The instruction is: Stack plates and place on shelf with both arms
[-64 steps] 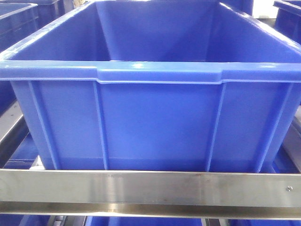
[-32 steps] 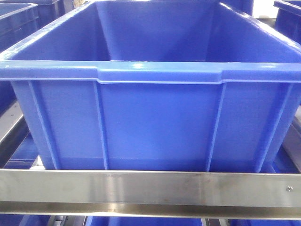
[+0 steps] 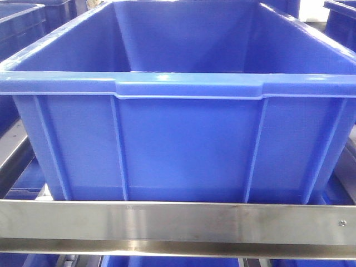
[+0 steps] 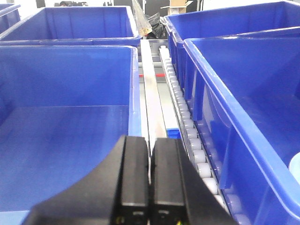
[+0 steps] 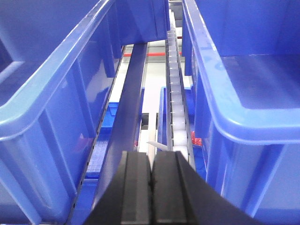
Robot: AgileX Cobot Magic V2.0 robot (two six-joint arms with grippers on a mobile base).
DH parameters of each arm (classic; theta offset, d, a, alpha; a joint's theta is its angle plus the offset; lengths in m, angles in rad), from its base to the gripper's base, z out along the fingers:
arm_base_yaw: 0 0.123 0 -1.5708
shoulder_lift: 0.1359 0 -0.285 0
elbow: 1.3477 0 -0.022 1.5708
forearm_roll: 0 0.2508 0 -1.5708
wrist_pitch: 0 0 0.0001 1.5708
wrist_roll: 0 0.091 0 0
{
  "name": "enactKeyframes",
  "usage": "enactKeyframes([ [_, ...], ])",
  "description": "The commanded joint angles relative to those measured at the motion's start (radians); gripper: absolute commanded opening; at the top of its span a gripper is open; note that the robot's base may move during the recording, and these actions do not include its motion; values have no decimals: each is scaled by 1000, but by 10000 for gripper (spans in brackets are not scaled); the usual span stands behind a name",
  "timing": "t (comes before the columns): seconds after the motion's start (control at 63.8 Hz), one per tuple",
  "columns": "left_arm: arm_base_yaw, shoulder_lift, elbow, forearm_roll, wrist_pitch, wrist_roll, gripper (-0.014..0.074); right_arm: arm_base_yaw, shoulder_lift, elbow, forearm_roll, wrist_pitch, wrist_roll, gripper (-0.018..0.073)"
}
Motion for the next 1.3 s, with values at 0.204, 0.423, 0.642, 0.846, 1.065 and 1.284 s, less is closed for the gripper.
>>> enactKeyframes([
  [0.204, 1, 12, -28, -1, -91, -3, 80, -4, -19, 1, -10, -100, -12, 42],
  [0.423, 1, 12, -28, -1, -91, -3, 80, -4, -19, 1, -10, -100, -12, 42],
  [0.642, 1, 12, -28, -1, -91, -3, 80, -4, -19, 1, -10, -100, -12, 42],
  [0.846, 1, 12, -28, -1, -92, -3, 80, -4, -19, 1, -10, -100, -12, 42],
  [1.065, 1, -20, -10, 134, -125, -3, 80, -4, -19, 1, -10, -100, -12, 42],
  [1.284, 1, -103, 77, 108, -128, -5, 80, -4, -19, 1, -10, -100, -12, 42],
])
